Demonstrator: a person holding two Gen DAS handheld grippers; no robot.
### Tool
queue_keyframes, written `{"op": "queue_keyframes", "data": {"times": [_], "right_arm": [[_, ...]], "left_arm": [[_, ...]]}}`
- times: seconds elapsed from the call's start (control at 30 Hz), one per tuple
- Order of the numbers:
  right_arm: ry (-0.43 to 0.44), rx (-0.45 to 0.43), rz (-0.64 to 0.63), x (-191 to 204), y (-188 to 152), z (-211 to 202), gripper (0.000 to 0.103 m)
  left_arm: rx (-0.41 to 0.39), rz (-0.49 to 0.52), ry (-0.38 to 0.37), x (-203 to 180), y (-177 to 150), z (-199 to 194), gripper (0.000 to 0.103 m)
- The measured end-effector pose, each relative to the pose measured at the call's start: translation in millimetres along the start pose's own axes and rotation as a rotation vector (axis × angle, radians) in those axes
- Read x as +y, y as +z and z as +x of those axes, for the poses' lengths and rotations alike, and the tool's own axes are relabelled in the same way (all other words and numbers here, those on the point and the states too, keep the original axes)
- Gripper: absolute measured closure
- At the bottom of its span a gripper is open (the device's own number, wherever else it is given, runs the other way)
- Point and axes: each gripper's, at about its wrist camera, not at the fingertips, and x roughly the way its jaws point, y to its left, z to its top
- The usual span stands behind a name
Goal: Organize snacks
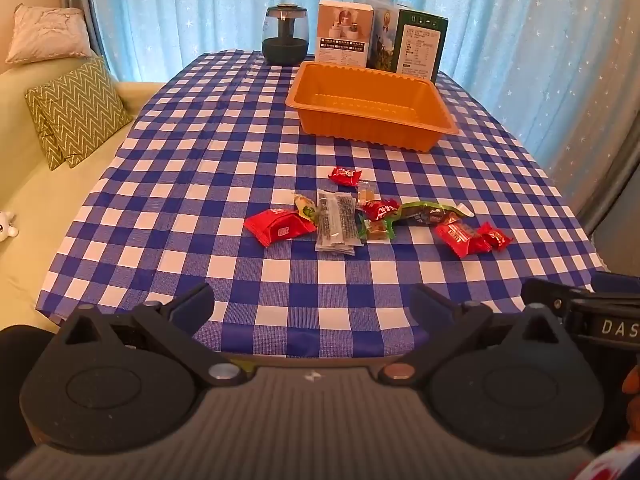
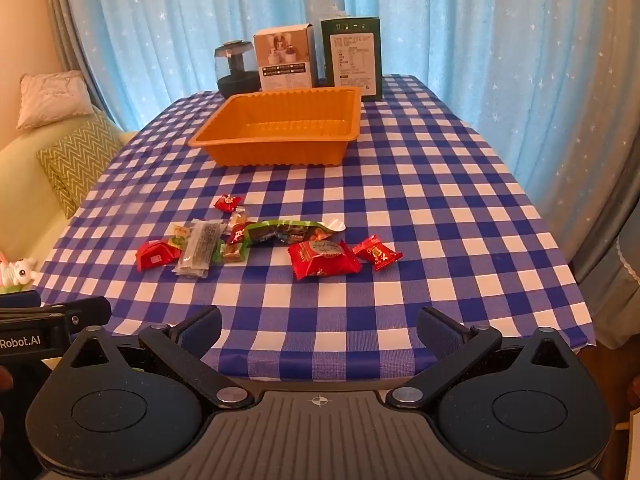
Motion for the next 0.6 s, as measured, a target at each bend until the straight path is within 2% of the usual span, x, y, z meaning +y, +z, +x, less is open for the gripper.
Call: {"op": "queue_keyframes", "data": {"times": [0.6], "right_arm": [[0.003, 0.006, 0.001, 0.4, -1.7, 0.0, 0.000]], "left_arm": [[-0.008, 0.005, -0.011, -1.1, 1.0, -4.7, 0.000]]}}
